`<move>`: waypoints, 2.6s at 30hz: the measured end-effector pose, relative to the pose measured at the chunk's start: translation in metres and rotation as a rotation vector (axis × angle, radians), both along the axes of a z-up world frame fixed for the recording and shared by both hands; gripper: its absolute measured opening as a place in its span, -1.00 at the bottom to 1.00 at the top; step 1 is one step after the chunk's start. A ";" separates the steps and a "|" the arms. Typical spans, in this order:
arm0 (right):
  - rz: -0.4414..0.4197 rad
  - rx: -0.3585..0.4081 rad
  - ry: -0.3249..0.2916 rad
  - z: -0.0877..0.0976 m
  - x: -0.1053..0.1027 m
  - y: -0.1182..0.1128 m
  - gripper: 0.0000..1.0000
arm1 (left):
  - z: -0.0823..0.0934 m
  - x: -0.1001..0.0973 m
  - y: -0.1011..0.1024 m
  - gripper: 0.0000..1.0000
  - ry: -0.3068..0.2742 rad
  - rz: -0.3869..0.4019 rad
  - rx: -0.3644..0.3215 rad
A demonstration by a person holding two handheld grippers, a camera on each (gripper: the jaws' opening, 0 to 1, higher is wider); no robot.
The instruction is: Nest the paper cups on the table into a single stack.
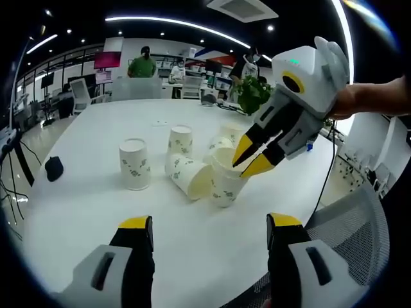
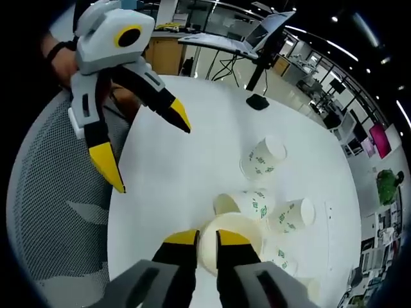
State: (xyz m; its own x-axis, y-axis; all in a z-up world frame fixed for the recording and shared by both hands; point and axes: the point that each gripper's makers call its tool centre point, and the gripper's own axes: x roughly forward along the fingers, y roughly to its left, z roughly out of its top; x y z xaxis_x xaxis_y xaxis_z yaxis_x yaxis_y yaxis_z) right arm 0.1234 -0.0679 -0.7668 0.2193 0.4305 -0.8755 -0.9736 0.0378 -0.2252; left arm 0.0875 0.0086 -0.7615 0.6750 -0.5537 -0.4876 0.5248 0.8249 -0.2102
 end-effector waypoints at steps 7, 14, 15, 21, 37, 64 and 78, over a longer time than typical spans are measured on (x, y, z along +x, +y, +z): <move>-0.076 0.137 0.010 0.029 0.008 0.003 -0.68 | -0.002 0.001 0.001 0.41 0.001 0.000 -0.001; -0.223 0.282 0.016 0.057 0.036 -0.010 -0.45 | -0.002 0.002 0.002 0.41 0.003 0.005 -0.004; -0.254 0.298 0.014 0.059 0.043 -0.015 -0.42 | -0.003 0.002 0.002 0.41 0.003 0.005 -0.003; -0.368 0.320 -0.010 0.057 0.071 -0.038 -0.27 | -0.004 0.002 0.003 0.41 0.007 0.011 -0.005; -0.654 0.403 0.038 0.038 0.141 -0.040 0.03 | -0.007 0.000 0.000 0.41 0.027 -0.002 0.005; -0.682 0.288 0.089 -0.018 0.200 0.015 -0.31 | -0.018 0.001 0.004 0.40 0.065 0.017 -0.009; -0.715 0.423 0.071 0.037 0.193 -0.002 -0.31 | -0.004 0.006 0.008 0.39 0.057 0.055 -0.054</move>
